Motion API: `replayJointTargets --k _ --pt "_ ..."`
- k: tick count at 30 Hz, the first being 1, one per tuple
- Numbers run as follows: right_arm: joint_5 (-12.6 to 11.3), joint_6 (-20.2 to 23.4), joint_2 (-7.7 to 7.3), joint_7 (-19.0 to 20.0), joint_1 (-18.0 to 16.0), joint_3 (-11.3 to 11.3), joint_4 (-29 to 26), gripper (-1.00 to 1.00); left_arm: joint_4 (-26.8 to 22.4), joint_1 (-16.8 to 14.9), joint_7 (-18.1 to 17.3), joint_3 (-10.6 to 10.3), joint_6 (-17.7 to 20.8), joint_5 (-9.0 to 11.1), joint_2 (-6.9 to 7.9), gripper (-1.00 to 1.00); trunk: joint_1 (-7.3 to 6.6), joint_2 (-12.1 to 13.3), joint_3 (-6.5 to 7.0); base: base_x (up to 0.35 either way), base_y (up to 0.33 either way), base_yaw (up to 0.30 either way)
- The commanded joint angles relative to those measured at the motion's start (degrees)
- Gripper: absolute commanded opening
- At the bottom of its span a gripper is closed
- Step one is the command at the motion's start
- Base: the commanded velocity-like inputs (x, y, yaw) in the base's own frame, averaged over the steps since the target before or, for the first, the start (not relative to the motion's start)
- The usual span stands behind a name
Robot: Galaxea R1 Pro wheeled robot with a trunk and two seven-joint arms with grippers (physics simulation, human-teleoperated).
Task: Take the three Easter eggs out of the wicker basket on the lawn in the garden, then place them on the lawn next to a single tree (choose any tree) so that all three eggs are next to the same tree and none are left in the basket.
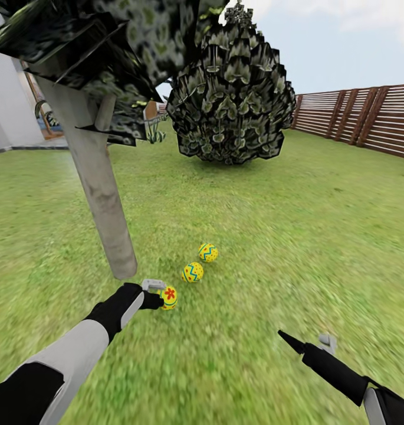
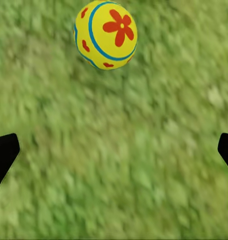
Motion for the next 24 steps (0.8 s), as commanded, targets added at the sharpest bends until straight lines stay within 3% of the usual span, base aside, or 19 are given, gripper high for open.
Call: replayJointTargets --k 1,5,12,21,24 --pt "-0.28 0.40 -0.01 0.05 -0.04 -0.06 0.06 1.00 -0.05 -0.03 0.52 -0.46 0.24 0.57 0.07 1.00 -0.03 0.00 0.18 0.000 0.000 0.000" --pt "-0.24 0.35 -0.03 -0.06 -0.07 -0.12 0.28 1.00 0.12 -0.03 1.04 -0.51 0.23 0.53 0.14 1.00 -0.14 0.05 1.06 0.000 0.000 0.000" --pt "-0.09 0.57 -0.09 -0.56 -0.08 -0.19 0.41 1.00 0.17 -0.01 1.12 -0.64 0.08 0.51 0.25 1.00 -1.67 2.86 2.32 0.000 0.000 0.000" --pt "0.73 0.46 -0.21 -13.01 0.34 -0.18 0.44 1.00 0.91 0.85 0.97 -0.71 -0.67 0.43 0.33 1.00 -3.65 6.47 3.94 0.000 0.000 0.000" --pt "0.76 0.49 -1.00 -16.29 1.61 -0.19 0.44 1.00 1.11 0.99 0.97 -0.75 -1.18 0.37 0.46 1.00 -4.31 7.67 4.47 0.000 0.000 0.000"
